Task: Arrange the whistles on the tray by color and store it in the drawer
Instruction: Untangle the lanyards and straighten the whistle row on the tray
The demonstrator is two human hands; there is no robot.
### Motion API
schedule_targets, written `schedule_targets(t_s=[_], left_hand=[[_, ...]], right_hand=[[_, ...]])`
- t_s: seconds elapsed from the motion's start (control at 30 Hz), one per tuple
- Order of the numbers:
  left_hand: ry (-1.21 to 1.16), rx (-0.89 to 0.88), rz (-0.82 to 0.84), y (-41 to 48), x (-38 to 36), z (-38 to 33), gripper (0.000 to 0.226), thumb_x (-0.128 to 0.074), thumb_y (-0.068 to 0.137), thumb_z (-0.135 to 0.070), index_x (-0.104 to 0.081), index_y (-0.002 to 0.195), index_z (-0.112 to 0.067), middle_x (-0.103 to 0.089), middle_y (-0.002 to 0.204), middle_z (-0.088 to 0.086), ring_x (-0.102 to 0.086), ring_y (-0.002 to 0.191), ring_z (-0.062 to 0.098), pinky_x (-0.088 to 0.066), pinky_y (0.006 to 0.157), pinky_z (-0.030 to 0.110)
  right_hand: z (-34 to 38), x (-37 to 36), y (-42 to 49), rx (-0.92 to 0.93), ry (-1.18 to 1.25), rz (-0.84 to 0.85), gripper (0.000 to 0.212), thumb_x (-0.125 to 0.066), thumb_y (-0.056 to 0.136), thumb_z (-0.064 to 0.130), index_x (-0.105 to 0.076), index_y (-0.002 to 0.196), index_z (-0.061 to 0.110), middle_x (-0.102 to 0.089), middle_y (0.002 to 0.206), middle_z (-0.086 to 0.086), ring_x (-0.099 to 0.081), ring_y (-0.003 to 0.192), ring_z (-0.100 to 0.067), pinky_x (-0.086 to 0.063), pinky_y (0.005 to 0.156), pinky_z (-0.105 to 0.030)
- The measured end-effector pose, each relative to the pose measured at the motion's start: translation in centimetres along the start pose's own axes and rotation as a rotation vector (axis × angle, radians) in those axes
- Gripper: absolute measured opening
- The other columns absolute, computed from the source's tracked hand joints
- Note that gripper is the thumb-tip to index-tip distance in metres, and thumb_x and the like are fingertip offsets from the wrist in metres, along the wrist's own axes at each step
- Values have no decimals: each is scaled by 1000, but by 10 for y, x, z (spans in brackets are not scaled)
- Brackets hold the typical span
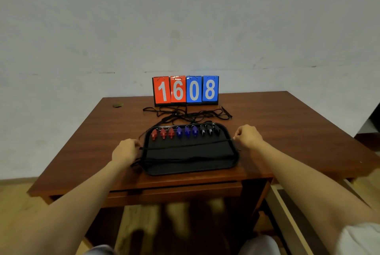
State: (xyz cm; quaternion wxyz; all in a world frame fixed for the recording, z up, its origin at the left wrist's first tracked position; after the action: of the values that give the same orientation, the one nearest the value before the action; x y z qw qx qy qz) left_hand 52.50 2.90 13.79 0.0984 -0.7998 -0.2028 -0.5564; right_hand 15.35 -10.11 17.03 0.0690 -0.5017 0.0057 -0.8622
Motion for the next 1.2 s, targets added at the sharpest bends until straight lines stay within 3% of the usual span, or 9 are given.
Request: schedule_targets(t_s=[0.13, 0.3, 0.43, 0.67, 0.77, 0.87, 1.07, 1.2], left_hand=[[1, 12, -60, -9, -10, 1, 22, -47, 94, -11, -60, 110, -16, -68, 108, 9, -63, 94, 32, -52, 74, 38], [73, -26, -91, -16, -17, 3, 20, -47, 93, -12, -66, 98, -19, -71, 98, 7, -62, 93, 30, -49, 79, 39], [110, -38, -119, -21, -26, 5, 23, -47, 93, -14, -67, 101, -21, -66, 106, 4, -53, 108, 29, -39, 92, 43], [140, 2, -73, -26, -30, 4, 28, -44, 95, -17, -66, 110, -25, -60, 120, 3, -43, 120, 27, -29, 100, 42], [125, -31, -98, -28, -32, 2, 30, -43, 96, -22, -64, 117, -27, -54, 127, 1, -34, 128, 25, -22, 104, 43], [141, -129, -101, -29, -35, -5, 31, -45, 97, -29, -60, 123, -27, -51, 130, -2, -32, 130, 22, -21, 104, 42], [247, -309, 57, -33, -45, -26, 43, -41, 97, -42, -43, 139, -31, -41, 143, -7, -26, 135, 18, -19, 105, 41], [311, -326, 157, -35, -51, -28, 46, -42, 97, -40, -38, 142, -30, -40, 144, -5, -26, 134, 20, -18, 106, 43]], right_hand=[[-6, -11, -5, -7, -26, 48, 24, -47, 94, 8, -68, 93, -2, -69, 89, -19, -54, 71, -26, -41, 60, -32], [-13, -22, -8, -7, -37, 90, 18, -49, 94, 9, -64, 84, 10, -64, 88, -9, -62, 82, -28, -45, 65, -33], [-18, -30, -10, -21, -59, 113, 18, -47, 95, 8, -63, 86, 10, -63, 89, -10, -57, 77, -26, -44, 66, -33], [-24, -36, -9, -1, -88, 96, 17, -49, 96, 12, -65, 89, 10, -68, 102, -13, -58, 81, -24, -46, 69, -33], [-25, -35, -11, 29, -137, 52, 14, -54, 92, 15, -64, 102, 12, -63, 111, -12, -56, 99, -28, -49, 80, -38], [-23, -35, -13, 64, -226, 8, 22, -55, 91, 23, -59, 112, 21, -52, 120, -8, -41, 120, -32, -40, 95, -45], [-16, -45, -17, 213, -349, 103, 34, -54, 95, 28, -53, 128, 23, -48, 134, -7, -30, 133, -30, -31, 105, -47], [-20, -55, -19, 291, -427, 156, 37, -53, 95, 21, -51, 132, 24, -44, 141, -6, -23, 139, -28, -21, 111, -49]])
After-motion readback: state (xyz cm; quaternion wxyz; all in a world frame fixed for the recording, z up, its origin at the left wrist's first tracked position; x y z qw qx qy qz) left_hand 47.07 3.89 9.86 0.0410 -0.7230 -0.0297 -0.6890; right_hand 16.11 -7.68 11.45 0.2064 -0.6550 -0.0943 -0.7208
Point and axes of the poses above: each hand's wrist, its own y-axis towards the middle knuckle, its own x-axis out of the back of the hand, z = x × y, the point moved 1 cm from there along y, towards the middle knuckle
